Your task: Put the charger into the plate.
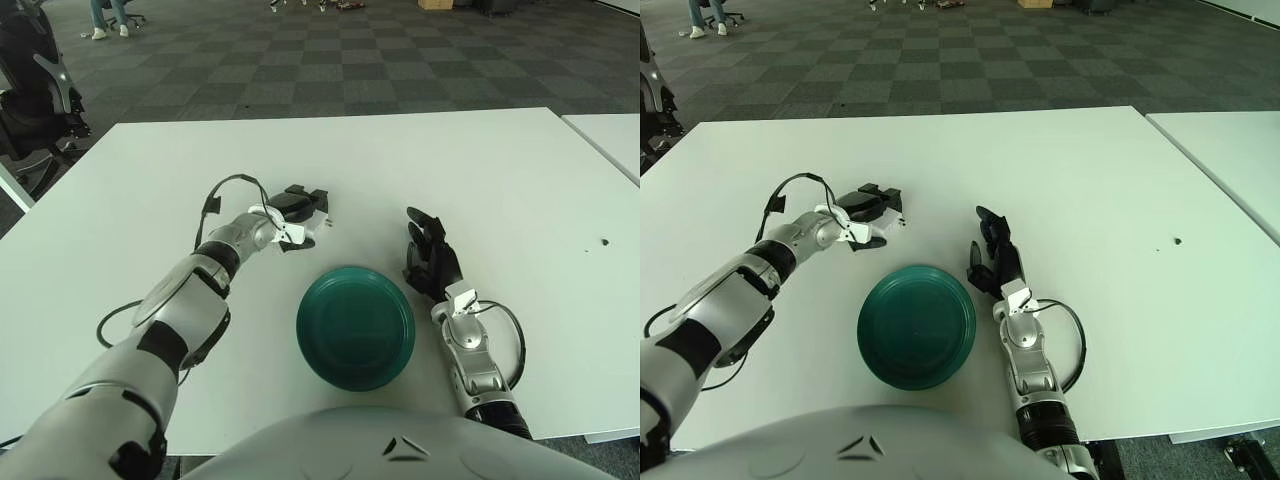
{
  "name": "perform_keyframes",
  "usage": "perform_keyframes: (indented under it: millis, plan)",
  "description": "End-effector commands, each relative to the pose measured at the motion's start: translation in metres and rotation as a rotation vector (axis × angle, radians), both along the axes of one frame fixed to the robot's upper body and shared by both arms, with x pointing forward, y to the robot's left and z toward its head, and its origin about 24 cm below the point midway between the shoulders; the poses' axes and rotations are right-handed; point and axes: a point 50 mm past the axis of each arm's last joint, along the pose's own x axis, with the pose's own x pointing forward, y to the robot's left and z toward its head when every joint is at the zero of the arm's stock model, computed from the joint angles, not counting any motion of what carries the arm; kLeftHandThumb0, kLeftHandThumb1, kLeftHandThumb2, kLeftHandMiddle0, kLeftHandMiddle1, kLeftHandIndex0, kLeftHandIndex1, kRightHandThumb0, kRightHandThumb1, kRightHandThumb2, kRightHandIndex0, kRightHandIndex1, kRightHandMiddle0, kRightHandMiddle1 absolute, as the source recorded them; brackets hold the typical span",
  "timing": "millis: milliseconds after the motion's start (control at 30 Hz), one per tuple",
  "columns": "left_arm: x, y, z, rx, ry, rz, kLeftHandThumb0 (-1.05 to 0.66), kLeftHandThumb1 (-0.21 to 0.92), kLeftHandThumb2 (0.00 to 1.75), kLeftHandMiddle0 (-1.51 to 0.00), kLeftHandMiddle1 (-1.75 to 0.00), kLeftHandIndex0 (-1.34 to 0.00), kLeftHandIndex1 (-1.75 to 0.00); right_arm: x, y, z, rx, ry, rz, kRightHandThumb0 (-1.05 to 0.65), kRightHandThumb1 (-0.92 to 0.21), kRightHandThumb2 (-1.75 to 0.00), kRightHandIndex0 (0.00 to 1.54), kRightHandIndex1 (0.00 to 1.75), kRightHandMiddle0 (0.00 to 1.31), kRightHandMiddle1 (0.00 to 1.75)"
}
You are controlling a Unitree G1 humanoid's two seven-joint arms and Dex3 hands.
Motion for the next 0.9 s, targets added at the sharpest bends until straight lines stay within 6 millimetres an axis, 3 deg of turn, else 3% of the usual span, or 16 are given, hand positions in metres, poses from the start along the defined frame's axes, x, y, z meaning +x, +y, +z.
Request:
perform_keyframes:
  millis: [0, 467, 633, 867]
  plan:
    - [-0.038, 0.025, -0.051, 0.082, 0.255, 0.067, 0.00, 0.13, 1.46, -0.80, -1.52, -0.57, -1.75, -0.039, -0.005, -0.054, -0.013, 0.332, -0.038, -0.85, -0.92, -0.88, 0.20, 0.01, 0.00, 0.57]
    - [0.000, 0.037, 0.013, -0.200, 0.162, 0.081, 0.00, 0.09, 1.53, -0.82, -1.59, -0.58, -1.75, -0.033, -0.002, -0.059, 0.008, 0.363, -0.101, -0.80, -0.92, -0.87, 0.26, 0.03, 0.00, 0.64]
    - [0.001, 0.043, 0.041, -0.372, 0.150, 0.058, 0.00, 0.09, 1.55, -0.80, -1.65, -0.58, -1.75, -0.033, 0.000, -0.060, 0.009, 0.375, -0.110, -0.79, -0.92, -0.87, 0.27, 0.03, 0.00, 0.65]
    - [-0.016, 0.043, 0.074, -0.524, 0.098, 0.040, 0.00, 0.09, 1.56, -0.79, -1.67, -0.57, -1.75, -0.032, 0.004, -0.061, 0.021, 0.364, -0.101, -0.77, -0.92, -0.86, 0.30, 0.04, 0.00, 0.71]
